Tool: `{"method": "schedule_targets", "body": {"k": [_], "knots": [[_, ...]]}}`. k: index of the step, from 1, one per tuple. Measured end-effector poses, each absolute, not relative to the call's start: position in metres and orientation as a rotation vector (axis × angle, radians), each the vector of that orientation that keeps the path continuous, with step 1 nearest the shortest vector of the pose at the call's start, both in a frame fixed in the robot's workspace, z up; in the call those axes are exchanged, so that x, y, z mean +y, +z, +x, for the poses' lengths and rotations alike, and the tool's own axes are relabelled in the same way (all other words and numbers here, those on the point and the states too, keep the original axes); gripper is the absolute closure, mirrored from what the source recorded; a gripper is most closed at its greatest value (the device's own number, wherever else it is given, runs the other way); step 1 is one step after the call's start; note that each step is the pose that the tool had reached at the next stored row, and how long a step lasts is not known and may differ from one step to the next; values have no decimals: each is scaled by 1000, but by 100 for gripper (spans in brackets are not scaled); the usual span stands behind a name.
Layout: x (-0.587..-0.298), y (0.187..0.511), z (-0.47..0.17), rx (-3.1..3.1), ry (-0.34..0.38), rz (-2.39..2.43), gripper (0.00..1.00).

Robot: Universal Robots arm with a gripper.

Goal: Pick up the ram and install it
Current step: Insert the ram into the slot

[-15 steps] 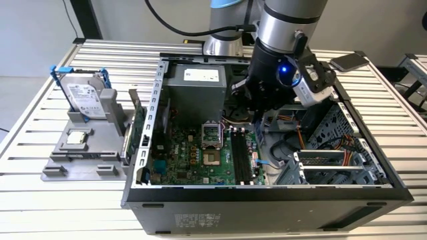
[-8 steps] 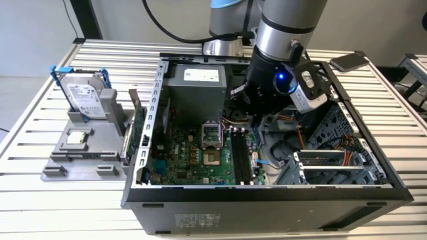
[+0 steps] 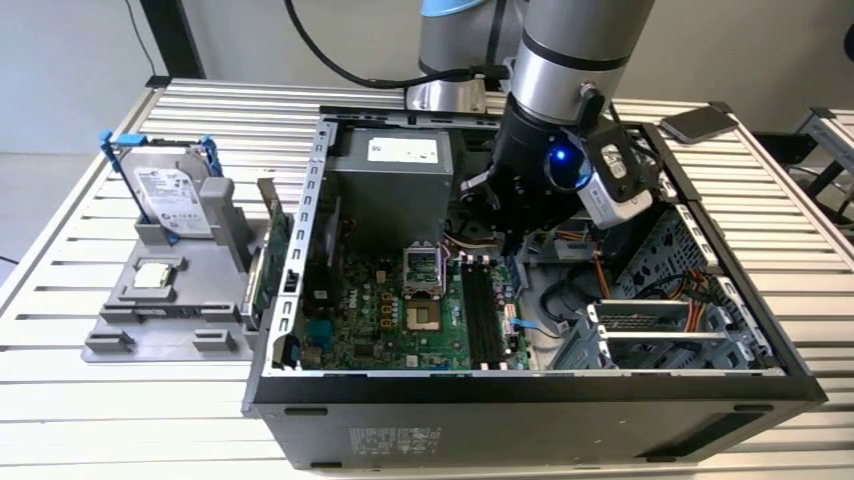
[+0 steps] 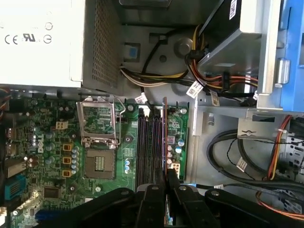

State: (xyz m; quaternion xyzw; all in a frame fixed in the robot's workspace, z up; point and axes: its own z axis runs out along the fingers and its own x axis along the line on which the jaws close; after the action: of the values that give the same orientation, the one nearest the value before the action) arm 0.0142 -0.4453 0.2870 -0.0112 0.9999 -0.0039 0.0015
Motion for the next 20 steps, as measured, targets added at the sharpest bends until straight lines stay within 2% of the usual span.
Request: {"method": "schedule_targets", "body": {"k": [20], "knots": [[-454, 254, 19, 3139, -12, -7, 100]]}}
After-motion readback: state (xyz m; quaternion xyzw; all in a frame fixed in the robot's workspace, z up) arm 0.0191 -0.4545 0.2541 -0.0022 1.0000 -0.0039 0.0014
